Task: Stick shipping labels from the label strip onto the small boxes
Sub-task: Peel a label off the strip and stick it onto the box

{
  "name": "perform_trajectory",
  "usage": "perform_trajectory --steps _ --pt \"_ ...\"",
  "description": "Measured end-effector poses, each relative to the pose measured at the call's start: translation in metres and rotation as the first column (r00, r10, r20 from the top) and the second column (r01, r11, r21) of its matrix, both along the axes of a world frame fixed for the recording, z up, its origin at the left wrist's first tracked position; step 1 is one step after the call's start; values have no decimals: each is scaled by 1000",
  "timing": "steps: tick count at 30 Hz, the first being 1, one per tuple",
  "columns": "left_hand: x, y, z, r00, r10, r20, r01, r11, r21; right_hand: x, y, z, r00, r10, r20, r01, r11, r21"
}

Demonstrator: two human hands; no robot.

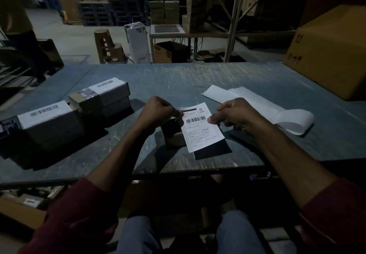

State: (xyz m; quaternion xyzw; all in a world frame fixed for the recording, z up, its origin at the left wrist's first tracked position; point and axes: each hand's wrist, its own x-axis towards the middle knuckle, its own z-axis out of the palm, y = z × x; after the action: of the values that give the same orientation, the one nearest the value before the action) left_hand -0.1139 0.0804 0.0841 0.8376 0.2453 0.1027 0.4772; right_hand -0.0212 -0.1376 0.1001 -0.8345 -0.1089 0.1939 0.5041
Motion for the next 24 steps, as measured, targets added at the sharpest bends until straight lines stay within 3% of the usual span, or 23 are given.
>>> perform_trajectory --steps 24 --pt "12 4 -18 999 35 24 -40 975 218 1 9 6 999 20 47 -17 998 -57"
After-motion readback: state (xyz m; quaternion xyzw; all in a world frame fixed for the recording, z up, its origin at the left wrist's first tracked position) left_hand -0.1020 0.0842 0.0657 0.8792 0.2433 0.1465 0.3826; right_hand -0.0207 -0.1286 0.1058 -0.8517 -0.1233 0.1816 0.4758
